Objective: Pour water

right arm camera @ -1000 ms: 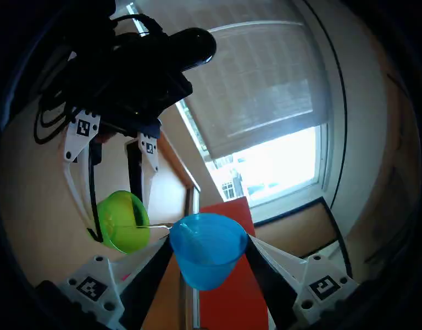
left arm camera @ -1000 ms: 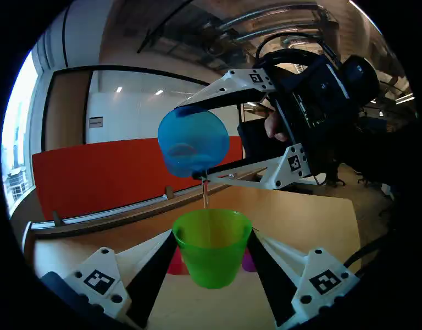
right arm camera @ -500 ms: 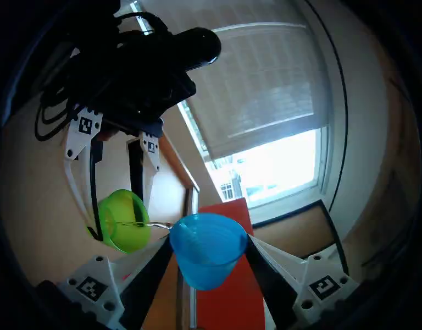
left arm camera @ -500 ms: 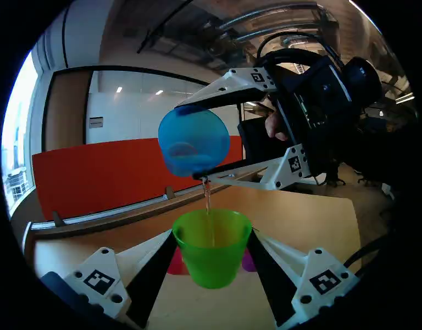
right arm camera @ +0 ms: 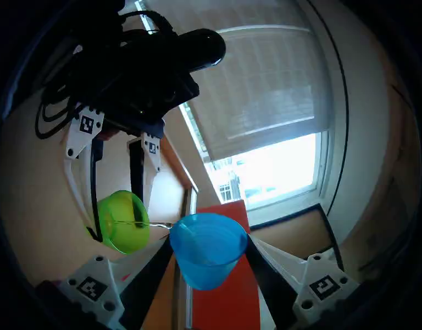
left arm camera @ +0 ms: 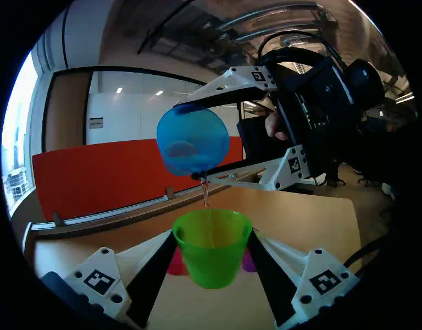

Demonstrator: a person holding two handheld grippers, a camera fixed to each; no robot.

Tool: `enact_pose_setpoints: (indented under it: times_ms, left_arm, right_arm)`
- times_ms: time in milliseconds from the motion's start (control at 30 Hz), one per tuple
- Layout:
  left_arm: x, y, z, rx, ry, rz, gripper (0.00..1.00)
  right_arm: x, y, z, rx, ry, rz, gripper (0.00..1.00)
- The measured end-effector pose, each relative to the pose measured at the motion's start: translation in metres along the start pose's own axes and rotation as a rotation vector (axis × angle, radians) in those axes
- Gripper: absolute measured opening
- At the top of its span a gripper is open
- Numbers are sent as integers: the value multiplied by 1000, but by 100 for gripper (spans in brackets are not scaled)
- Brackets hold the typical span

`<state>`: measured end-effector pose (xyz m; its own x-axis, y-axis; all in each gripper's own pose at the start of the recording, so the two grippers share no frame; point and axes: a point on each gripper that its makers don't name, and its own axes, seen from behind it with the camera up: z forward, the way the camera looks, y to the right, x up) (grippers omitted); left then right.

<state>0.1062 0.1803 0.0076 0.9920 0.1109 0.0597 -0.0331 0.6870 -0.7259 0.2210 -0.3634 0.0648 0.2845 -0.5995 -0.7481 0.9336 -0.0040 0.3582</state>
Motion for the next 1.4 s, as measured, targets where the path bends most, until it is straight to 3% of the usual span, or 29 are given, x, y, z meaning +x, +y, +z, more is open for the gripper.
enact_pose_setpoints:
  times_ms: [1400]
  left_arm:
    - [4,0,-2,3,10,4,87]
  right_arm:
    - [4,-2,0,-5,-4,-70,93]
